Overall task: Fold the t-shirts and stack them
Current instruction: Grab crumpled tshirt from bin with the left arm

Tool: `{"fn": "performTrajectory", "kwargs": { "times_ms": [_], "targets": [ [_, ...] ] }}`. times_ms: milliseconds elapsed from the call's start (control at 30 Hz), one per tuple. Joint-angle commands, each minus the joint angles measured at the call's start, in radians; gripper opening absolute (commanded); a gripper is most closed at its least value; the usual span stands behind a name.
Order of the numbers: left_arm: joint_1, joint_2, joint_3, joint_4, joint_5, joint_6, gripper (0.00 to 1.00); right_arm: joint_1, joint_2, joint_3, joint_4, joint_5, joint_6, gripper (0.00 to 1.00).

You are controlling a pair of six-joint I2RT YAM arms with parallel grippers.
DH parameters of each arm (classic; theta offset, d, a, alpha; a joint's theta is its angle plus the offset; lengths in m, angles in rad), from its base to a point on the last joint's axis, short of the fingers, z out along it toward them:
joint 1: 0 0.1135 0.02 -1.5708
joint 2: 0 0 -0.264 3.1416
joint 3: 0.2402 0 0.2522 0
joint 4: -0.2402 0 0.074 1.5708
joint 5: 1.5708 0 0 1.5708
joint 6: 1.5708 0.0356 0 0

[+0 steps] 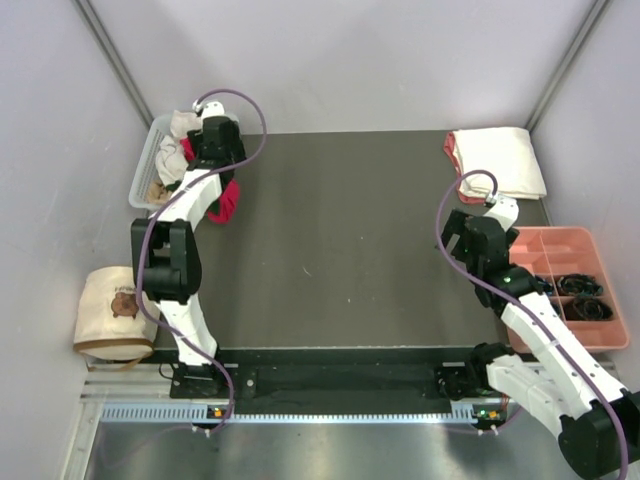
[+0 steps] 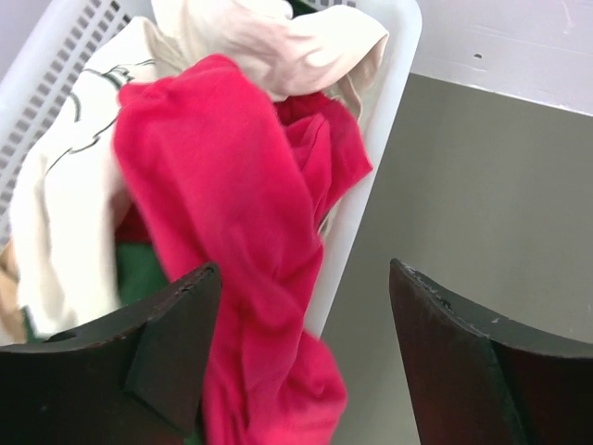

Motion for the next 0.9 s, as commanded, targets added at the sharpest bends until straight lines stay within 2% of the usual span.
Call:
{"fn": "performTrajectory", "kwargs": {
  "times_ms": [0, 200, 333, 400, 433, 467, 500, 600, 867],
  "targets": [
    [0.014, 0.079, 0.109, 0.012, 0.002, 0.011, 0.77, 0.014, -0.02, 0.038, -0.006, -0.004, 0.01, 0.99],
    [0.049, 0.138, 0.147, 0.009, 0.004, 0.005, 0.72, 0.014, -0.01, 0.033, 0.0, -0.01, 0.015, 0.99],
    [0.07, 0.154, 0.139, 0.009, 0.005, -0.015, 0.73, 0.014, -0.007, 0.041, -0.008, -0.01, 0.023, 0.99],
    [0.078, 0.162, 0.135, 0.01, 0.001, -0.012, 0.69, 0.013, -0.007, 0.041, -0.006, -0.013, 0.023, 0.99],
    [0.078, 0.163, 0.135, 0.01, -0.002, -0.011, 0.61, 0.014, -0.007, 0.041, -0.005, -0.011, 0.026, 0.99],
    [0.078, 0.165, 0.135, 0.009, -0.002, -0.011, 0.4, 0.014, -0.006, 0.039, -0.006, -0.011, 0.024, 0.99],
    [0.078, 0.166, 0.135, 0.009, -0.002, -0.011, 0.28, 0.014, -0.004, 0.041, -0.006, -0.011, 0.027, 0.99],
    [0.112, 0.174, 0.141, -0.002, -0.001, -0.018, 0.0, 0.014, 0.0, 0.036, -0.005, -0.01, 0.035, 0.99],
    [0.118, 0.145, 0.178, -0.025, 0.034, -0.031, 0.0, 0.014, 0.004, 0.026, -0.008, -0.021, 0.053, 0.99]
  ]
}}
